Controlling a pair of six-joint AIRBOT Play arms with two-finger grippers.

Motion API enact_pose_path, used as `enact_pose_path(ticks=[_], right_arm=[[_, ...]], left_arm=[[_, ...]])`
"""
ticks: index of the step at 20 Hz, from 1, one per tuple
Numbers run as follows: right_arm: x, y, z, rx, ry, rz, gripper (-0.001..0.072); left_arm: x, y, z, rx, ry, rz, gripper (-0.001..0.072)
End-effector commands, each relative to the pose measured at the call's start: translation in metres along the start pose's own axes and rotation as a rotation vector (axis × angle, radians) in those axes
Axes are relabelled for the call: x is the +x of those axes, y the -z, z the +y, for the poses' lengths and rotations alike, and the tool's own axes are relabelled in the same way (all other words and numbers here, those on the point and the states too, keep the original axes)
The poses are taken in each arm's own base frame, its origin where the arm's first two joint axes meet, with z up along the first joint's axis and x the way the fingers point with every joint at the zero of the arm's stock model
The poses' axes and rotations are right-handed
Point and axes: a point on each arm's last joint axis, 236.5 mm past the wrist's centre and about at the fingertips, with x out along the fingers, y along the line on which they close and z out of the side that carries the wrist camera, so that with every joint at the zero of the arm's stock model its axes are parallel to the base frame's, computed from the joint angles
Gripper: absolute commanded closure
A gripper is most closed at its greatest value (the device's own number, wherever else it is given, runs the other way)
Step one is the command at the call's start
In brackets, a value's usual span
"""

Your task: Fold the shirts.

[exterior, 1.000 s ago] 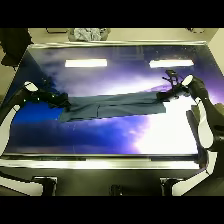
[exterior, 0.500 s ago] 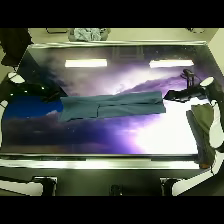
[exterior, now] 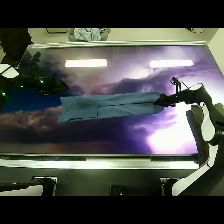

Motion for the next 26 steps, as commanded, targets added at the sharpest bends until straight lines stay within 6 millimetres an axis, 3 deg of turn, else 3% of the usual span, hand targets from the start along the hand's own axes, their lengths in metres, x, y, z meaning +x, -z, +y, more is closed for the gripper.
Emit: enact_pose_path(ticks=[1, 2, 5, 9, 13, 17, 19, 22, 24, 26], right_arm=[[-0.017, -0.017, 0.034, -0.086, -0.043, -0.063, 0.0674], [-0.032, -0.018, 0.048, -0.133, -0.048, -0.073, 0.0674], [-0.076, -0.015, 0.093, -0.246, -0.049, -0.086, 0.0675], [-0.123, -0.002, 0.147, -0.416, 0.014, -0.102, 0.0675], [-0.158, 0.021, 0.210, -0.569, 0.025, -0.122, 0.0674], [-0.192, 0.036, 0.258, -0.643, 0.046, -0.199, 0.0674], [-0.204, 0.042, 0.272, -0.666, 0.042, -0.227, 0.0674], [-0.210, 0.037, 0.273, -0.660, 0.057, -0.263, 0.0674], [-0.208, 0.018, 0.277, -0.649, 0.049, -0.329, 0.0674], [-0.187, 0.006, 0.289, -0.660, 0.014, -0.348, 0.0674]], left_arm=[[0.027, 0.009, -0.034, 0.091, 0.028, -0.001, 0.0585], [0.042, 0.011, -0.044, 0.105, 0.035, -0.014, 0.0675], [0.099, 0.035, -0.082, 0.130, 0.088, -0.011, 0.0673], [0.166, 0.075, -0.141, 0.006, 0.254, 0.083, 0.0673], [0.215, 0.106, -0.173, -0.145, 0.358, 0.165, 0.0673], [0.249, 0.134, -0.196, -0.204, 0.419, 0.238, 0.0673], [0.262, 0.142, -0.209, -0.286, 0.464, 0.262, 0.0674], [0.264, 0.133, -0.217, -0.261, 0.514, 0.210, 0.0675], [0.245, 0.116, -0.215, -0.177, 0.541, 0.174, 0.0676], [0.212, 0.090, -0.206, -0.090, 0.529, 0.122, 0.0676]])
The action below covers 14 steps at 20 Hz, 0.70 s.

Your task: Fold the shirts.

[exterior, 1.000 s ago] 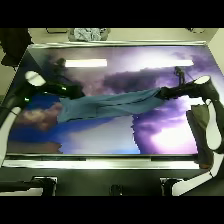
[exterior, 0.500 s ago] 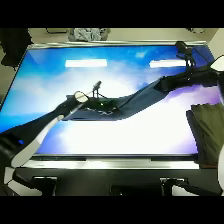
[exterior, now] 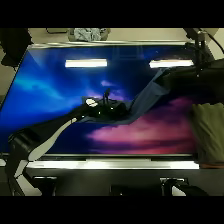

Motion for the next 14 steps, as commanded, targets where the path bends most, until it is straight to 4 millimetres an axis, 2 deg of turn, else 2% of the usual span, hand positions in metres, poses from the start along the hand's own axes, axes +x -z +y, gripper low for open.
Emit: enact_pose_path(ticks=[1, 3, 6, 9, 10, 12, 14], right_arm=[[0.034, -0.023, 0.011, -0.019, -0.036, -0.067, 0.0674], [0.079, -0.024, 0.038, -0.039, -0.105, -0.050, 0.0674], [0.149, -0.022, 0.089, -0.044, -0.223, -0.039, 0.0674], [0.215, -0.007, 0.139, 0.014, -0.337, -0.017, 0.0674], [0.235, 0.002, 0.151, 0.044, -0.363, -0.004, 0.0674], [0.272, 0.017, 0.170, 0.130, -0.408, 0.011, 0.0672], [0.298, 0.031, 0.188, 0.231, -0.465, 0.034, 0.0669]], left_arm=[[-0.055, -0.030, -0.023, 0.174, -0.013, -0.054, 0.0676], [-0.120, -0.061, -0.037, 0.297, -0.071, -0.142, 0.0676], [-0.245, -0.101, -0.051, 0.405, -0.197, -0.320, 0.0675], [-0.365, -0.116, -0.070, 0.440, -0.282, -0.534, 0.0675], [-0.394, -0.115, -0.078, 0.439, -0.292, -0.594, 0.0675], [-0.434, -0.108, -0.094, 0.451, -0.306, -0.680, 0.0675], [-0.451, -0.098, -0.110, 0.480, -0.309, -0.720, 0.0675]])
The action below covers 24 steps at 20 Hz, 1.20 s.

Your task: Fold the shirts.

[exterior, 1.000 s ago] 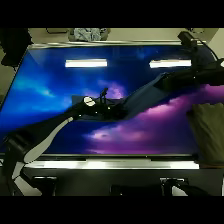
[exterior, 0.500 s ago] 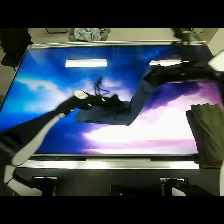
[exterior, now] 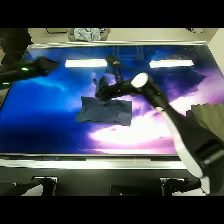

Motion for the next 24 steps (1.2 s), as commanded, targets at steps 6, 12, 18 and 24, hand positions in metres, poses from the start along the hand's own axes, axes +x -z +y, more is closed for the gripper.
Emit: enact_pose_path(ticks=[6, 12, 18, 24], right_arm=[[0.043, 0.022, -0.009, 0.145, -0.100, 0.001, 0.0004], [-0.132, 0.114, -0.168, 0.142, 0.378, 0.481, 0.0027], [-0.109, 0.163, -0.179, 0.547, 0.185, 0.301, 0.0041], [-0.049, 0.161, -0.167, 0.643, 0.089, 0.222, 0.0551]], left_arm=[[-0.052, -0.014, -0.011, 0.053, -0.041, -0.059, 0.0675], [-0.053, -0.011, 0.004, 0.093, -0.107, -0.041, 0.0674], [-0.043, 0.005, 0.019, 0.066, -0.125, 0.004, 0.0674], [-0.041, 0.016, 0.020, 0.052, -0.118, 0.038, 0.0674]])
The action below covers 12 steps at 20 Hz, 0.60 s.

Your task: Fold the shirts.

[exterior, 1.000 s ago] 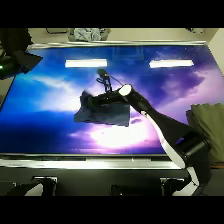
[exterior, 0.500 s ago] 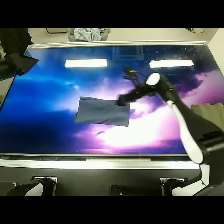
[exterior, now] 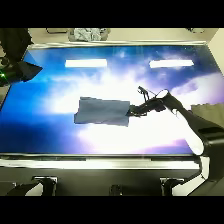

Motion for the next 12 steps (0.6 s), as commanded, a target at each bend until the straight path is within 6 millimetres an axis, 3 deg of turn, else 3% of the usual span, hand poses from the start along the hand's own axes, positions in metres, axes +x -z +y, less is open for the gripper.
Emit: enact_pose_path(ticks=[1, 3, 5, 8, 10, 12], right_arm=[[0.015, -0.016, 0.010, 0.033, -0.060, -0.079, 0.0665], [-0.002, -0.029, 0.018, -0.080, -0.078, -0.104, 0.0672], [-0.042, -0.046, 0.030, -0.158, -0.100, -0.149, 0.0673], [-0.142, -0.077, 0.033, -0.226, -0.061, -0.305, 0.0673], [-0.215, -0.083, 0.009, -0.201, 0.062, -0.408, 0.0673], [-0.282, -0.074, -0.017, -0.142, 0.154, -0.497, 0.0673]], left_arm=[[0.000, 0.004, 0.000, -0.003, 0.001, 0.011, 0.0674], [0.000, 0.004, 0.000, -0.002, 0.001, 0.012, 0.0674], [0.001, 0.004, 0.000, 0.002, 0.001, 0.012, 0.0674], [0.001, 0.004, 0.001, 0.012, 0.000, 0.013, 0.0674], [0.003, 0.003, 0.003, 0.010, -0.003, 0.010, 0.0674], [0.003, 0.002, 0.004, 0.008, -0.004, 0.007, 0.0673]])
